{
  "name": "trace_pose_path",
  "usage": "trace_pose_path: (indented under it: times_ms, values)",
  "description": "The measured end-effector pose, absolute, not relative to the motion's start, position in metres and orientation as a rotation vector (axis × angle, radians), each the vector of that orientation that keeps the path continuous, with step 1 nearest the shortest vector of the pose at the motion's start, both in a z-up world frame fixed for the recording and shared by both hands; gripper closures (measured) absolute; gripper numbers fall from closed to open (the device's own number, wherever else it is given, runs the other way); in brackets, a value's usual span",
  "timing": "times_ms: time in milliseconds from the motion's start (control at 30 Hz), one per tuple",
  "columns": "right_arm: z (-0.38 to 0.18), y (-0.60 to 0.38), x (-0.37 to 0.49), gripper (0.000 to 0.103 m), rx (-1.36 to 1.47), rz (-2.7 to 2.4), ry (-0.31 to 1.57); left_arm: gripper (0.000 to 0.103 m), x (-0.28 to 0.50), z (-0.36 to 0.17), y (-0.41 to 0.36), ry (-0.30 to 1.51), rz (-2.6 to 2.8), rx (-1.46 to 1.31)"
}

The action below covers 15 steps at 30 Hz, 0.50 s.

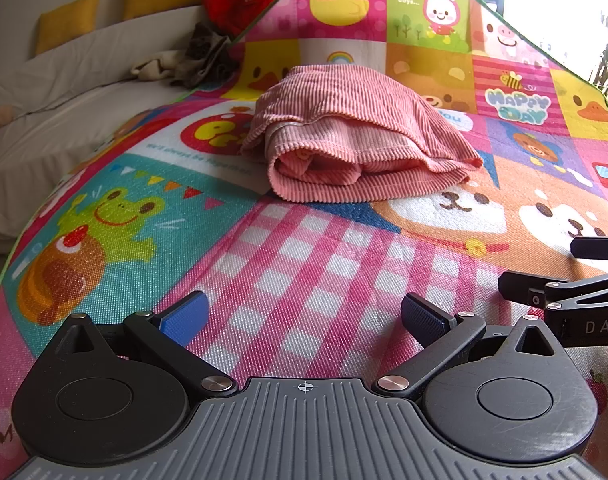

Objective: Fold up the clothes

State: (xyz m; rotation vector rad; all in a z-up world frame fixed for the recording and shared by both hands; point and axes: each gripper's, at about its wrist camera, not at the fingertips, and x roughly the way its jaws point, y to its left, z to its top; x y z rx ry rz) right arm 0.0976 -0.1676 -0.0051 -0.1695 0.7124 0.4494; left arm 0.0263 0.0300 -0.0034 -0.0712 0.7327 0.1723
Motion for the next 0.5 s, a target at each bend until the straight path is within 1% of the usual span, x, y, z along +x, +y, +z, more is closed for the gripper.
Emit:
trace_pose_path:
  times_ms: [500]
  values:
    - [-0.0054, -0.1684, 0.0964, 0.000, -0.162, 0.451, 0.705, 0.000, 0.0261, -0.0035, 0.0298, 0.732, 0.173, -0.070]
